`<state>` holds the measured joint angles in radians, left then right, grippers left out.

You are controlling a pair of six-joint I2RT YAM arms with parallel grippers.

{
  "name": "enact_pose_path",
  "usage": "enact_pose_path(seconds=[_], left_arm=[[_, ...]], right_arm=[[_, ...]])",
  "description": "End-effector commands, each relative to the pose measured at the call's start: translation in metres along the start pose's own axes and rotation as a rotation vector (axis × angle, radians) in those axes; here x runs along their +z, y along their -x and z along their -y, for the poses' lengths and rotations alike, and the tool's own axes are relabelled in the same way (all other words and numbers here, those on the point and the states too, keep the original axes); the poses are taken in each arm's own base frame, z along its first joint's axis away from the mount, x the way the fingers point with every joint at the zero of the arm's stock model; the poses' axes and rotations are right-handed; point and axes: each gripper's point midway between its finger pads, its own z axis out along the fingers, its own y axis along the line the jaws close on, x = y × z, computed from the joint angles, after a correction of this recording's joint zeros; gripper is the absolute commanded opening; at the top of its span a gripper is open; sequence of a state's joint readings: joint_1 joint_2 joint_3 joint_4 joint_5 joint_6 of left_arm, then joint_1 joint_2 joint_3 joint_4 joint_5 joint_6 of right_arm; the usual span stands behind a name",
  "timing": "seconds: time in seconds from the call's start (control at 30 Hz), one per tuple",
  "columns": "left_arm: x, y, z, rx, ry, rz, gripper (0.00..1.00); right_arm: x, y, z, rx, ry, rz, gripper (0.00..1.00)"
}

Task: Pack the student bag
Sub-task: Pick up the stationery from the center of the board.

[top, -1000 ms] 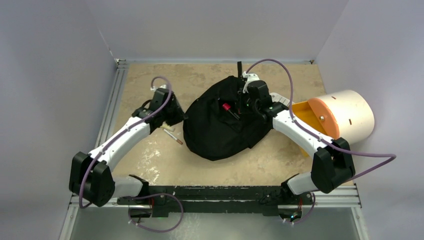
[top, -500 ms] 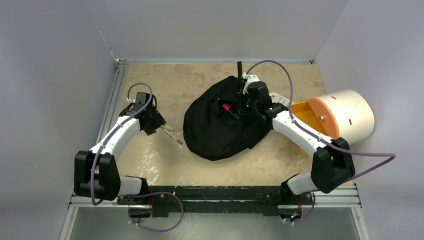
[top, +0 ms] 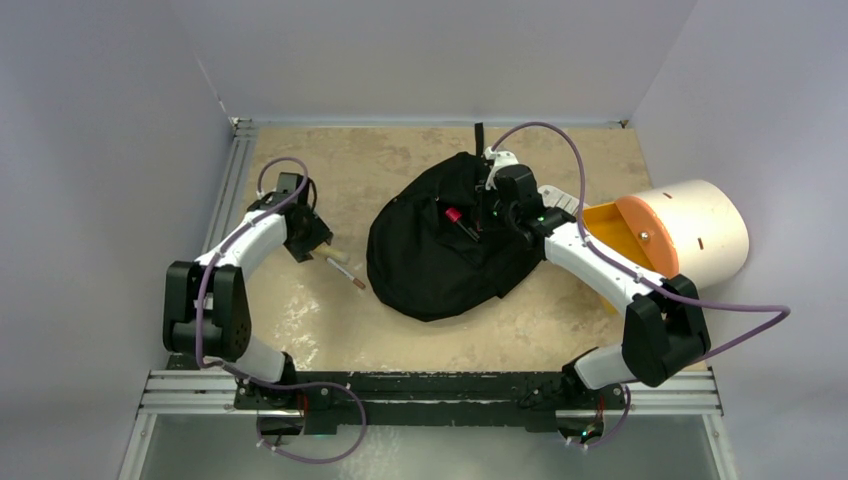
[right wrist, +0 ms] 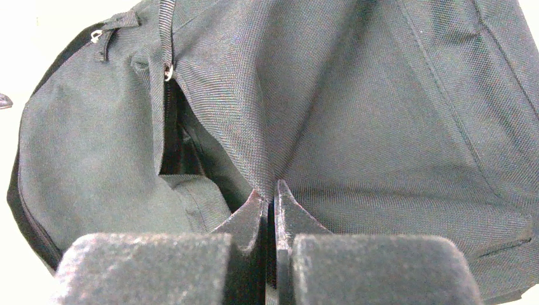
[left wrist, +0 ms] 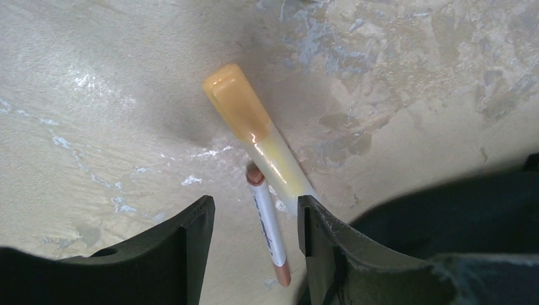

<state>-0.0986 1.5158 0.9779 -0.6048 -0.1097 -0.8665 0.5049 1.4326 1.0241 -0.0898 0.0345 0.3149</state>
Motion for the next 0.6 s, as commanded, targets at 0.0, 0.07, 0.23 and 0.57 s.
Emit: enact_pose_path(seconds=[0.0,0.07,0.23,0.57], left_arm=[[0.000,0.024,0.016,-0.041,-0.028,0.060,0.51],[0.003,0.027,0.016,-0.041,-0.021,0.062,0.53],[0.014,0.030,0.014,-0.052,0.004,0.054,0.61],[0.036,0.026,0.005,-0.072,0.057,0.023,0.61]], right_arm=[[-0.011,0.016,-0.017,0.010,0.060,0.059,0.00],[-0.011,0.016,-0.016,0.010,0.060,0.062,0.00],[-0.009,0.014,-0.016,0.010,0.061,0.057,0.00],[-0.008,0.014,-0.015,0.010,0.057,0.056,0.00]])
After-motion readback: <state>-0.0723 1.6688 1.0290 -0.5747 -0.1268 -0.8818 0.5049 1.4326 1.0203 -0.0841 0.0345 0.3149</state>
